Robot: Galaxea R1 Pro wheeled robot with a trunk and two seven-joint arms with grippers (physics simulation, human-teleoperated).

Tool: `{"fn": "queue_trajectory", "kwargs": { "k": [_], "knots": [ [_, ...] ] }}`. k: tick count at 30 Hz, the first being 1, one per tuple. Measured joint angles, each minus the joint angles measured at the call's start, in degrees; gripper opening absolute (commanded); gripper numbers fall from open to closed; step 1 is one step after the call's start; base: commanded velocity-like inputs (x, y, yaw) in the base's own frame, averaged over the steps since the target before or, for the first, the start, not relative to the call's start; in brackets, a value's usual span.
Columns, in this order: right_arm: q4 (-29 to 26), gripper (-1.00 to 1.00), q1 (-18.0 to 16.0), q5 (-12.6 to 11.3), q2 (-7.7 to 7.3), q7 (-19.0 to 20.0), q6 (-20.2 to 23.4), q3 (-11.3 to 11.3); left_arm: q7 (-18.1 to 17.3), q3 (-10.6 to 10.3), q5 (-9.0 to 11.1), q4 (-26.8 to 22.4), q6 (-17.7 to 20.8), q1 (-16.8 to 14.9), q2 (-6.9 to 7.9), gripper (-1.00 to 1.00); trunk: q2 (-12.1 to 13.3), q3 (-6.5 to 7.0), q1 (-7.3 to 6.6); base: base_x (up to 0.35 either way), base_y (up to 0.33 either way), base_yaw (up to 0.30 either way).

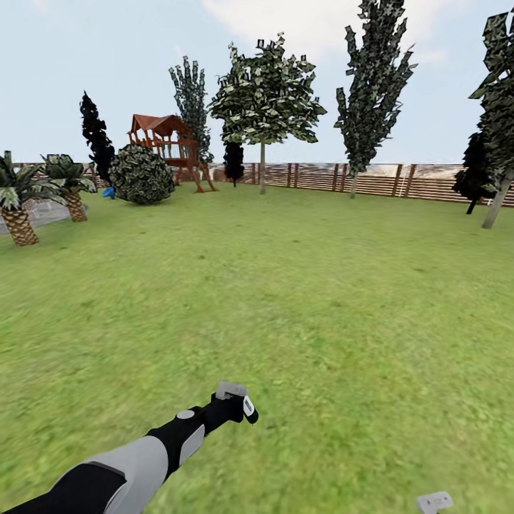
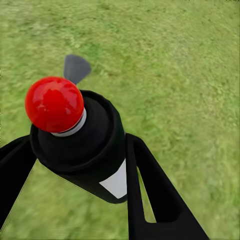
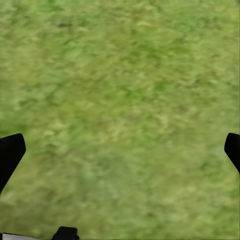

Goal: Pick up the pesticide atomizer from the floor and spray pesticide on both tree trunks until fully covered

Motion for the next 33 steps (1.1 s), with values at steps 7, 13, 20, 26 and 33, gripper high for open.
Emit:
{"fn": "queue_trajectory", "kwargs": {
  "k": [7, 13, 20, 26, 33],
  "knots": [
    [0.0, 1.00, 0.0, 0.0, 0.00, 0.0, 0.0, 0.0, 0.0, 0.0, 0.0, 0.0, 0.0, 0.0, 0.00, -1.00, 0.0, 0.00, 0.00, 0.350, 0.000, 0.000],
    [0.0, 1.00, 0.0, 0.0, 0.00, 0.0, 0.0, 0.0, 0.0, 0.0, 0.0, 0.0, 0.0, 0.0, 0.00, -1.00, 0.0, 0.00, 0.00, 0.350, 0.000, 0.000],
    [0.0, 1.00, 0.0, 0.0, 0.00, 0.0, 0.0, 0.0, 0.0, 0.0, 0.0, 0.0, 0.0, 0.0, 0.00, -1.00, 0.0, 0.00, 0.00, 0.350, 0.000, 0.000],
    [0.0, 1.00, 0.0, 0.0, 0.00, 0.0, 0.0, 0.0, 0.0, 0.0, 0.0, 0.0, 0.0, 0.0, 0.00, -1.00, 0.0, 0.00, 0.00, 0.350, 0.000, 0.000],
    [0.0, 1.00, 0.0, 0.0, 0.00, 0.0, 0.0, 0.0, 0.0, 0.0, 0.0, 0.0, 0.0, 0.0, 0.00, -1.00, 0.0, 0.00, 0.00, 0.350, 0.000, 0.000]
  ]
}}
